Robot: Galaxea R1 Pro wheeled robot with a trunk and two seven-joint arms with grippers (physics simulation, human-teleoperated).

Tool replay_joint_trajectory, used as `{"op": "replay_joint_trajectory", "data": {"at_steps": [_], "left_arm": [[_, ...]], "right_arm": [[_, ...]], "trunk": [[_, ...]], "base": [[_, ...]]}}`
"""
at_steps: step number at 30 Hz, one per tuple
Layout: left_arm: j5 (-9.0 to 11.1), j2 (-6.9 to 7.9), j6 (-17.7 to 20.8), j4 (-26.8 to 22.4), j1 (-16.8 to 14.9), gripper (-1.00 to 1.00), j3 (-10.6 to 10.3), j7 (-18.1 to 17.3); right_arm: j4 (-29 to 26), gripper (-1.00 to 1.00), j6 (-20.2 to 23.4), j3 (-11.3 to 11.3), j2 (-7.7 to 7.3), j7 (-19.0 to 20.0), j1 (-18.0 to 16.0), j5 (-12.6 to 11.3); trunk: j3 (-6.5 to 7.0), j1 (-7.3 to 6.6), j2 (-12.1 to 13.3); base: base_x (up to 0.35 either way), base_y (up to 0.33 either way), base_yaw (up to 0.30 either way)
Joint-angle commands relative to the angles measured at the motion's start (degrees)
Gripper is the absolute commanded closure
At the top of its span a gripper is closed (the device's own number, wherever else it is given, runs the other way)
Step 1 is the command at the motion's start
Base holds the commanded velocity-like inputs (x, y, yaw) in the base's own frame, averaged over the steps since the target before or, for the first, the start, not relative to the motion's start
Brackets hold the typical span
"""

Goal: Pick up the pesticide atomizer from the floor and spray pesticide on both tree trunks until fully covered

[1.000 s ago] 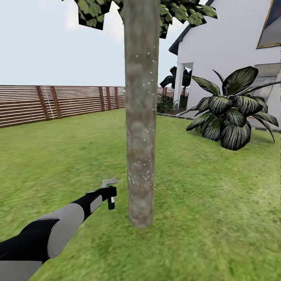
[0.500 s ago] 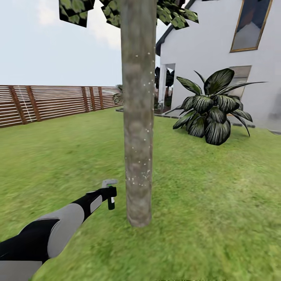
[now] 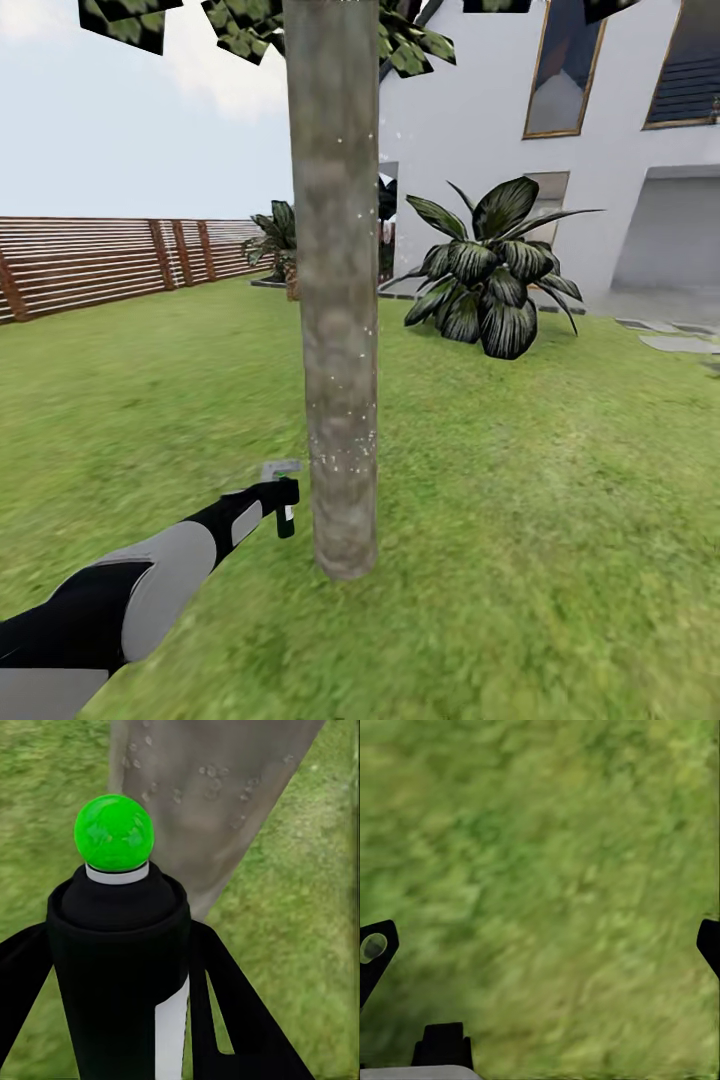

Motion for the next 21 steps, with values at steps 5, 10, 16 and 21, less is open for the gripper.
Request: {"op": "replay_joint_trajectory", "data": {"at_steps": [5, 10, 16, 21], "left_arm": [[0.31, -0.16, 0.23, -0.06, 0.01, 1.00, 0.38, -0.25], [0.31, -0.26, 0.20, -0.06, 0.74, 1.00, 0.37, -0.22], [0.69, -1.26, 29.76, -31.54, 2.11, 1.00, -0.33, -0.14], [0.74, -1.88, 45.91, -48.32, 2.12, 1.00, -0.34, -0.12]], "right_arm": [[0.28, -1.00, -0.23, 0.39, 0.02, -0.38, -0.12, 0.31], [0.23, -1.00, -0.23, 0.39, -0.04, -0.43, -0.12, 0.31], [0.10, -1.00, -0.30, 0.39, -0.32, -0.47, -0.12, 0.46], [0.10, -1.00, -0.26, 0.44, -0.33, -0.47, -0.12, 0.49]], "trunk": [[-0.21, -0.02, -0.04], [-0.24, -0.02, -0.04], [-0.24, -0.02, -0.04], [-0.24, -0.02, -0.04]], "base": [[-0.300, 0.092, -0.287], [-0.130, -0.044, -0.065], [-0.003, -0.001, -0.001], [0.000, 0.000, 0.000]]}}
